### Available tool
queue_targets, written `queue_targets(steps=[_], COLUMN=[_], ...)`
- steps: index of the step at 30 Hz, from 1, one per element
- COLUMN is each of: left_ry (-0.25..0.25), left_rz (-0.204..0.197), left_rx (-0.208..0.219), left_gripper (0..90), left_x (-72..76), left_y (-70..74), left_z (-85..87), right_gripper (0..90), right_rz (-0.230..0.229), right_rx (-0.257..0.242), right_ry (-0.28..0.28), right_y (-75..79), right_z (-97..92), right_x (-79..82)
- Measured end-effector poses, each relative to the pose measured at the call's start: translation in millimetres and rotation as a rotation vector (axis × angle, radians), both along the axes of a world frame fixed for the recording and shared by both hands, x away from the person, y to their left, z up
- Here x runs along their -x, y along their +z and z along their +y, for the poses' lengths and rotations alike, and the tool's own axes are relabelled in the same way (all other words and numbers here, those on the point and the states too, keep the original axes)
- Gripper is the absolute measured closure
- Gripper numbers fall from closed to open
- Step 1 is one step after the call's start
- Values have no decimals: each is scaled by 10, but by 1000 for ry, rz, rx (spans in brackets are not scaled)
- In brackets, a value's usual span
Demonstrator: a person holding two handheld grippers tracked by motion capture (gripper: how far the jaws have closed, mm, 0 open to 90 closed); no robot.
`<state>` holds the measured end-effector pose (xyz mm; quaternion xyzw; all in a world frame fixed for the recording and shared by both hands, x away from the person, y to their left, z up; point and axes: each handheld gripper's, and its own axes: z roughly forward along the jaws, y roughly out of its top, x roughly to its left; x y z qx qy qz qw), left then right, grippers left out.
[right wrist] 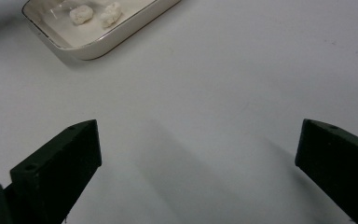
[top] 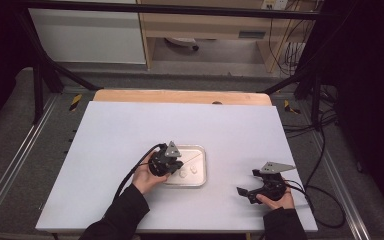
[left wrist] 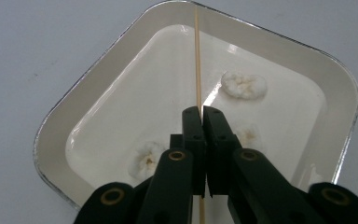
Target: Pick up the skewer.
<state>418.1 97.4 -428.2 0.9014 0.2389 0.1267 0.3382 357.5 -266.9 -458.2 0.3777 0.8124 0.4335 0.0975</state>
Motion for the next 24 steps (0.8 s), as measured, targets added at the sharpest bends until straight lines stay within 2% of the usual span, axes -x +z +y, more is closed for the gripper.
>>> queue_targets(steps=[9, 15, 24], left_ry=[2, -7, -22], left_rz=[7, 24, 34], left_rx=[18, 27, 28], left_gripper=[882, 882, 882], left_x=[69, 114, 178], left_y=[69, 103, 136], left_z=[79, 81, 71], right_gripper=[6, 6, 7], right_rz=[-13, -41, -92], right_rx=[3, 45, 139], right_ry=[2, 4, 46], right_y=[25, 62, 128], right_z=[22, 90, 284], right_x=[1, -1, -6])
